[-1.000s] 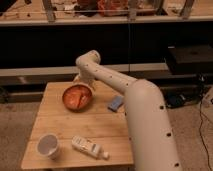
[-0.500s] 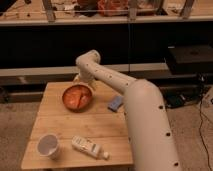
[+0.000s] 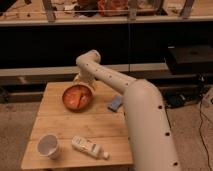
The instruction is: Place the pepper in the ceramic bowl
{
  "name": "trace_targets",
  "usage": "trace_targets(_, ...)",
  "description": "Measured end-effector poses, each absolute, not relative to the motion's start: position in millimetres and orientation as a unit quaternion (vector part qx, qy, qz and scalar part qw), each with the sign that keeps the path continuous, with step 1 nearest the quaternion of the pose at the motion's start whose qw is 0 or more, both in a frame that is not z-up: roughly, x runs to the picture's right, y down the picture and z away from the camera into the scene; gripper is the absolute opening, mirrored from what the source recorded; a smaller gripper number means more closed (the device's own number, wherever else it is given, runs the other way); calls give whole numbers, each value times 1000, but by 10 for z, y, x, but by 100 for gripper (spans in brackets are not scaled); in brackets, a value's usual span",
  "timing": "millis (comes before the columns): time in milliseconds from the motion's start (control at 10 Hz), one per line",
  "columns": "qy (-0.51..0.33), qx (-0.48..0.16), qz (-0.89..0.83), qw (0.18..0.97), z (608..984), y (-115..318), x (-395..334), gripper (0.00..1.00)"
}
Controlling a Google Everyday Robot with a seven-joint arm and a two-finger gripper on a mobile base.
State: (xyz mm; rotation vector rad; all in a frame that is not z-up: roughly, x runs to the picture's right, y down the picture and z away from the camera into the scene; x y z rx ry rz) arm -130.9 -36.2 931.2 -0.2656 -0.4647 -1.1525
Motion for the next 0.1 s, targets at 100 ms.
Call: trace_targets(100,-217,-124,-538,805,9314,-366,-1316,80)
